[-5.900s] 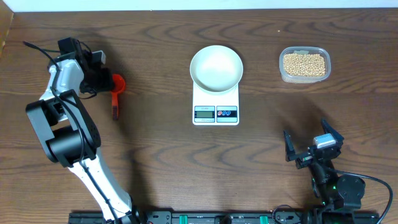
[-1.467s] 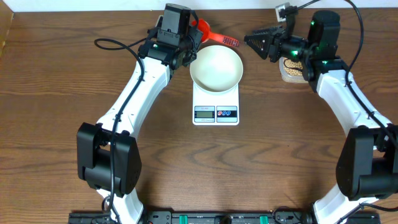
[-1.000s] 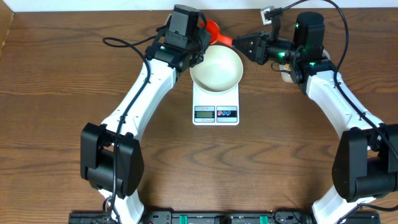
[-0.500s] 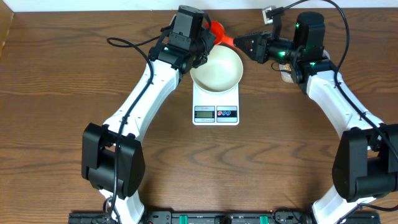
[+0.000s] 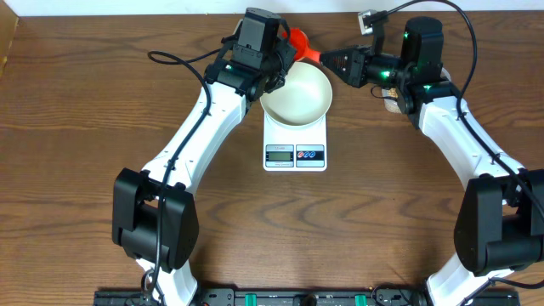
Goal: Scoop item into bowl and weigh 50g on scale
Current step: 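Grasp the scoop handle with the right gripper, release left gripper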
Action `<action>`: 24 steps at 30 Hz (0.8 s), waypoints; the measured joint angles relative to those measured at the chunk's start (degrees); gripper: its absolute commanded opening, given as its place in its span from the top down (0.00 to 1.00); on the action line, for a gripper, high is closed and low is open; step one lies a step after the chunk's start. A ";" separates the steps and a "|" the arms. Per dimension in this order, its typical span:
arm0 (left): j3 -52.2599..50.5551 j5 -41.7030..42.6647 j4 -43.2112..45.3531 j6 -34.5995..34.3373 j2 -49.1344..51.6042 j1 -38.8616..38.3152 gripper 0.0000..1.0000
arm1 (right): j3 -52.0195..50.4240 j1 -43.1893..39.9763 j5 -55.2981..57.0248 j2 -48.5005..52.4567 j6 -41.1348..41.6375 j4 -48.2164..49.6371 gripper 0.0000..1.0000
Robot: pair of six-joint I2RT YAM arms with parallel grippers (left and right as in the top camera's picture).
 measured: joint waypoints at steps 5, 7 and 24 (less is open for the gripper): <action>0.00 -0.02 0.00 0.02 0.00 -0.15 0.93 | 0.00 0.00 -0.24 0.00 0.55 0.02 0.97; 0.00 -0.04 -0.02 0.02 0.00 -0.15 0.93 | 0.00 0.00 -0.52 0.00 0.63 0.04 0.99; 0.00 -0.11 0.04 -0.61 0.00 -0.24 0.25 | 0.00 -0.39 1.53 0.00 0.70 0.04 0.99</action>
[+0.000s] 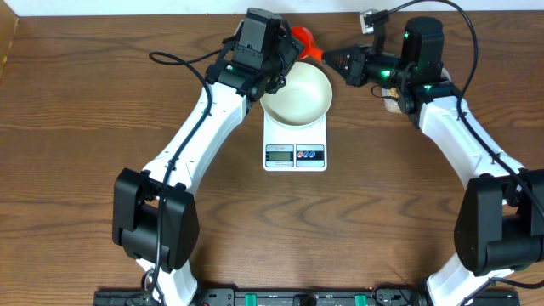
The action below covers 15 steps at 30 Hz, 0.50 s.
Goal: Scoop item into bowl and weigh 50g on scale
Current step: 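Grasp the scoop handle with the right gripper, release left gripper, then carry the scoop with the right gripper to the soybean tub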
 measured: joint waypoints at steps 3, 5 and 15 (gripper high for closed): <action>0.00 -1.40 0.52 1.09 0.00 0.00 0.25 | 0.00 -0.98 1.20 0.00 0.00 0.02 0.99; 0.00 -2.29 2.80 5.07 0.00 0.04 0.24 | 0.00 -2.12 1.95 0.00 0.02 0.04 0.99; 0.00 -3.23 4.76 33.31 0.00 4.61 0.24 | 0.11 -10.71 3.04 0.00 0.17 -3.61 0.99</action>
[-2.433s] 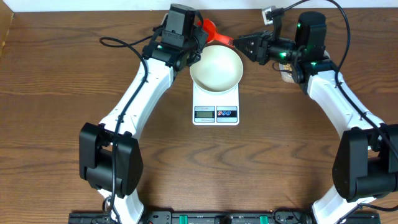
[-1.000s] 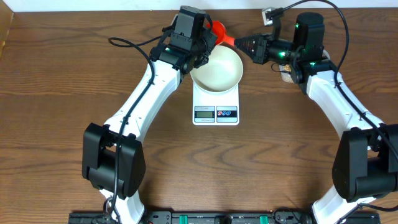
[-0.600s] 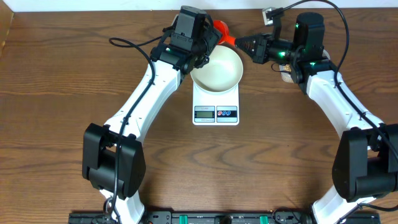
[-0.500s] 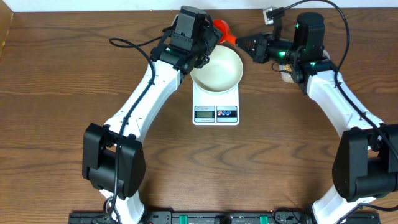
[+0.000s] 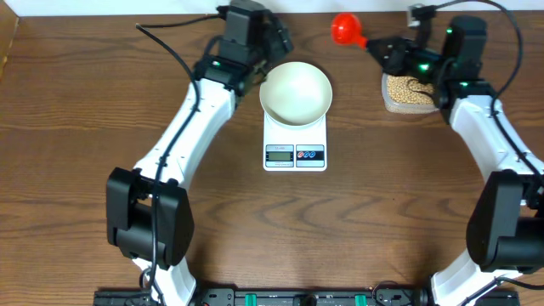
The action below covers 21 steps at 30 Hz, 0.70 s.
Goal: Scoop item into bowl and weigh 50g on scale
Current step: 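Carry the scoop with the right gripper to the soybean tub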
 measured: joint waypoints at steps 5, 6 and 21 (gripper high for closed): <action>0.00 1.03 -1.92 12.28 -0.42 3.82 0.24 | 2.82 -3.13 0.37 0.02 -1.09 -12.46 0.98; 0.00 1.77 -2.45 15.52 -0.87 4.48 0.25 | 4.02 -3.43 0.72 0.02 -1.84 -15.67 0.98; 0.02 8.92 -16.02 33.20 -8.85 10.05 0.25 | 29.79 -3.69 22.97 0.00 -18.40 -59.45 0.99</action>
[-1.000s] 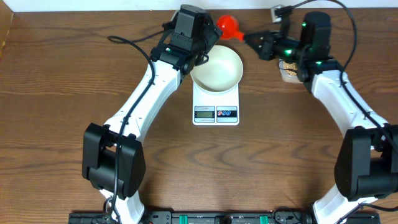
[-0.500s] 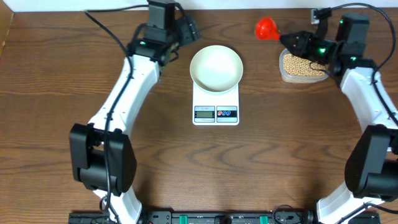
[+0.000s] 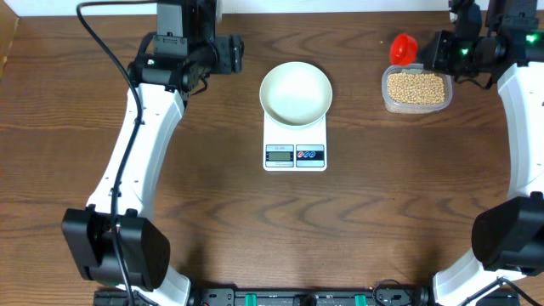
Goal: Scoop item into bowl and weigh 50g on scale
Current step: 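Carry the scoop with the right gripper to the soybean tub, then move the left gripper to the scale's TARE button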
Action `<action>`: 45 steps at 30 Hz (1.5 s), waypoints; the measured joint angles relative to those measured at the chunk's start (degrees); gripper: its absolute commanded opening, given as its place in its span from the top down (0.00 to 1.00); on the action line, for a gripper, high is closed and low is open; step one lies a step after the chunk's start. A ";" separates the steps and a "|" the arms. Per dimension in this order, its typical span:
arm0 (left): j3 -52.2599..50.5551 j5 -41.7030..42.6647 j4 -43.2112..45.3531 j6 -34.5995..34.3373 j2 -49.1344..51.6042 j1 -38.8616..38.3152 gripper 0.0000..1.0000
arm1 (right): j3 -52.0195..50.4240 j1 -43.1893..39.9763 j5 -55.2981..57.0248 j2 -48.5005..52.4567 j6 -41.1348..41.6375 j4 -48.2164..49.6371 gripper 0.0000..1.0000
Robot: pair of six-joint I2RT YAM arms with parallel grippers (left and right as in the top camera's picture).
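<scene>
A white bowl [image 3: 295, 92] stands on the white scale [image 3: 295, 136] at the middle of the table; I see no grains inside it. A clear tub of tan grains [image 3: 416, 88] sits to its right. My right gripper [image 3: 427, 53] is shut on a red scoop [image 3: 403, 48], which hangs at the tub's far left corner. My left gripper [image 3: 229, 55] hovers left of the bowl, apart from it. Its fingers are too dark to read.
The scale's display and buttons [image 3: 295, 154] face the near edge. A white wall edge runs along the far side of the table. Cables trail from both arms over the far corners.
My left gripper has drawn back to the left, away from the bowl's rim. My right gripper has carried the red scoop right, from between bowl and tub to the tub's far left corner.
Both grippers stood at the bowl, the left at its far left rim, the right holding the red scoop at its far rim. They stayed there a moment later. Then both were clear of the bowl, and now they are farther apart, the scoop by the tub.
</scene>
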 measured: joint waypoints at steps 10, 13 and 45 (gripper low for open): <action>0.00 5.70 -6.34 2.05 3.93 -1.53 0.30 | 0.37 -1.66 3.45 0.02 -5.31 -5.51 0.99; 0.00 6.14 -7.78 2.27 4.57 -2.36 0.36 | 0.37 -1.73 3.63 0.02 -5.81 -5.53 0.99; -32.68 -7.13 7.17 -1.01 -7.87 -26.64 0.93 | 0.37 -1.77 4.02 0.04 -7.34 -5.18 0.99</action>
